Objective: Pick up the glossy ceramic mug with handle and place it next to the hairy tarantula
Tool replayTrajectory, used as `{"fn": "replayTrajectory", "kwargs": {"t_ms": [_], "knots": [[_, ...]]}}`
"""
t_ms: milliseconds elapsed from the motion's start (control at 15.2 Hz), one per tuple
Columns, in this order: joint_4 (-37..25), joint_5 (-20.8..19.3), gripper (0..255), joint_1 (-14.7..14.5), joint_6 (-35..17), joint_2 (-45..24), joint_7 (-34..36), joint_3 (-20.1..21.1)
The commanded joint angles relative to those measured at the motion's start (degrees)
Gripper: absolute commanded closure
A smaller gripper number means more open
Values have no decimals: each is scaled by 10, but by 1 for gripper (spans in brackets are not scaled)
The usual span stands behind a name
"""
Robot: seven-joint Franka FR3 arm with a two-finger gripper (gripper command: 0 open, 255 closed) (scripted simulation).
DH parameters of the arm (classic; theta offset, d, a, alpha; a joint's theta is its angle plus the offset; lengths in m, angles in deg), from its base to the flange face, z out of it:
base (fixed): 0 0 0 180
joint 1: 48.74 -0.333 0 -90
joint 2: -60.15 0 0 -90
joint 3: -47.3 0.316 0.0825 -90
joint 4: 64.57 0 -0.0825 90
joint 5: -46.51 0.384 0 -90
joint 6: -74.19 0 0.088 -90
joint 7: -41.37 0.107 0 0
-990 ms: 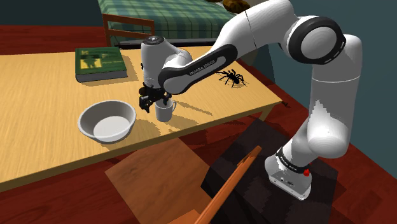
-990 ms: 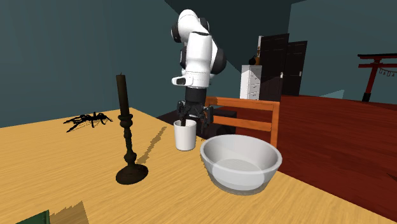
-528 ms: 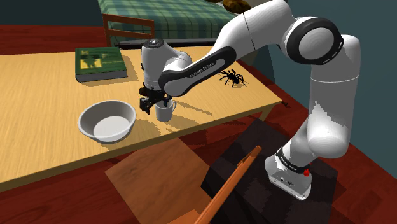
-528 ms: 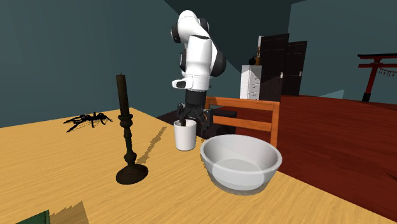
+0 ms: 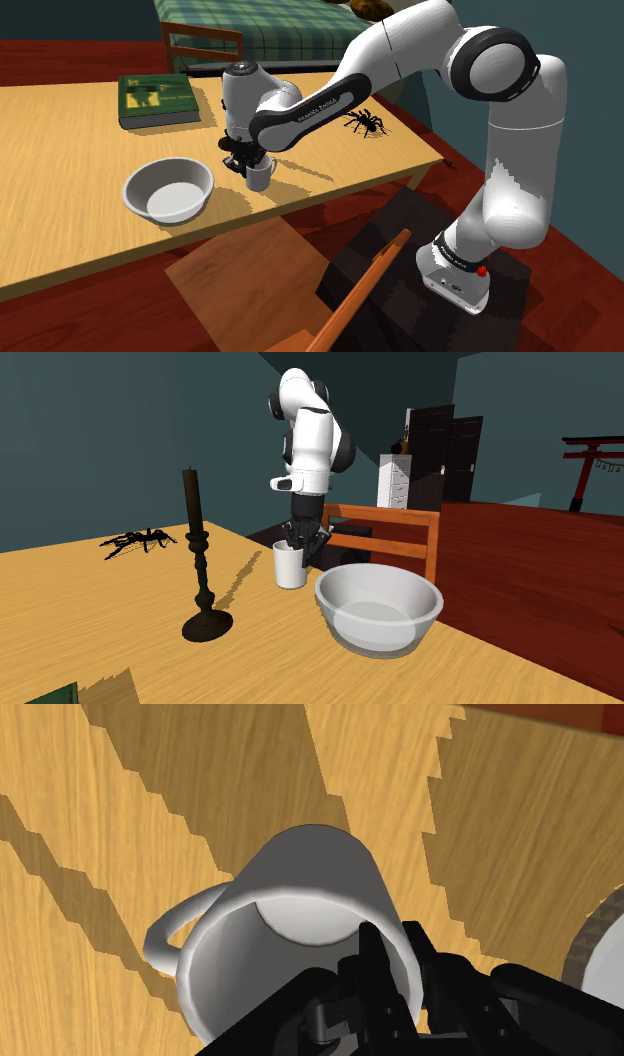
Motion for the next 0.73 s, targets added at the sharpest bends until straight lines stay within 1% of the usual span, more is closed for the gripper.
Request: {"fn": "replayTrajectory", "kwargs": {"t_ms": [0, 132, 660], "knots": [[0, 0, 255, 0, 0, 0, 0, 0], [0, 0, 255, 0, 0, 0, 0, 0], [-13, 20, 255, 7, 44, 34, -15, 11]]}}
